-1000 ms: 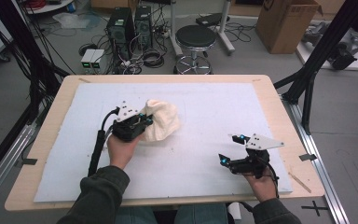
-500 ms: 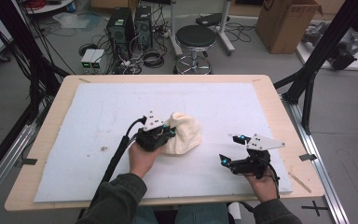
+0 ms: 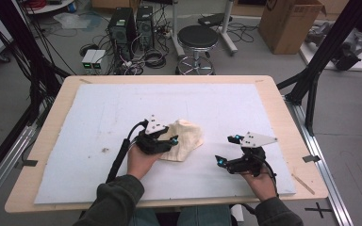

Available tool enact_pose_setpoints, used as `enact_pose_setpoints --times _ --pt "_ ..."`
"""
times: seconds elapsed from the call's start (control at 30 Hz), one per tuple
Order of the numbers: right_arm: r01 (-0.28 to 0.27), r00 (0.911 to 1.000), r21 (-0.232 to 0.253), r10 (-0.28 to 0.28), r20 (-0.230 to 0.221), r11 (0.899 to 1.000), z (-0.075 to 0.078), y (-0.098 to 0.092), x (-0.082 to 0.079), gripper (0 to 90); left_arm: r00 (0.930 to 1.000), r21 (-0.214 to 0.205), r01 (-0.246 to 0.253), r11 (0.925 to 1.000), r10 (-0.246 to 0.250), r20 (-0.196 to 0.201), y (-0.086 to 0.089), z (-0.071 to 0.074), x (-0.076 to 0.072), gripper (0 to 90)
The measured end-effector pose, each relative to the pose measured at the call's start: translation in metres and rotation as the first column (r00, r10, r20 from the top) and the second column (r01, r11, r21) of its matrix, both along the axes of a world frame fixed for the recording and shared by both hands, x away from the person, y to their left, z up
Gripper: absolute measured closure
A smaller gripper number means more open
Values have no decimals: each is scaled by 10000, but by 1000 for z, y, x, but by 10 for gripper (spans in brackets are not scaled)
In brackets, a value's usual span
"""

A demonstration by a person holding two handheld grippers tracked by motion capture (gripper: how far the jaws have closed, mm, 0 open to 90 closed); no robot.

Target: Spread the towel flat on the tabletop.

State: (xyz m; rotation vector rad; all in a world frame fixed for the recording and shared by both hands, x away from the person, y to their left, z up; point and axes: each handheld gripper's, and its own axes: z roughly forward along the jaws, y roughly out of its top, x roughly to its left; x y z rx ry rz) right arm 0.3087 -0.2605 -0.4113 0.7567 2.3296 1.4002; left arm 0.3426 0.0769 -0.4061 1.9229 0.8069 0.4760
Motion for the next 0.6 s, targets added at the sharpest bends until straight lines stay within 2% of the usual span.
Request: enact_pose_setpoints --times 0.03,0.13,0.17,0.2,0.27,0.3,0.37,0.5,0.57,0.6 --pt "0 10000 0 0 0 10000 0 0 0 117 10000 31 16 10000 -16 69 5 3 -2 457" --pt "-201 9998 -264 203 90 9994 -1 6 7 198 9997 80 32 10000 -33 222 22 7 -10 446" --pt "-385 9993 -390 385 -21 9985 -3 10 12 264 9996 76 -34 10000 31 291 28 7 -13 446" --pt "-385 9993 -390 385 -21 9985 -3 10 12 264 9995 32 -64 10000 63 323 33 7 -16 446" --pt "-417 9990 -581 427 148 9974 -3 14 16 330 9995 45 -131 9999 130 287 43 3 -20 447" --pt "-568 9982 -576 579 170 9967 -2 18 22 396 9995 72 -194 9998 192 266 47 1 -22 448" --pt "-596 9981 -557 603 112 9967 -2 20 25 418 10000 -7 -65 10000 65 74 54 -5 -24 472" --pt "-796 9966 -518 783 -274 9955 -5 29 38 544 9995 421 -10 9991 24 -326 56 -15 -23 526" --pt "-897 9946 -718 855 -593 9934 -9 32 44 594 9990 491 167 9987 -147 -424 55 -18 -21 568" --pt "-940 9939 -852 885 -664 9919 -11 34 45 617 9990 591 105 9982 -79 -445 54 -19 -20 583"
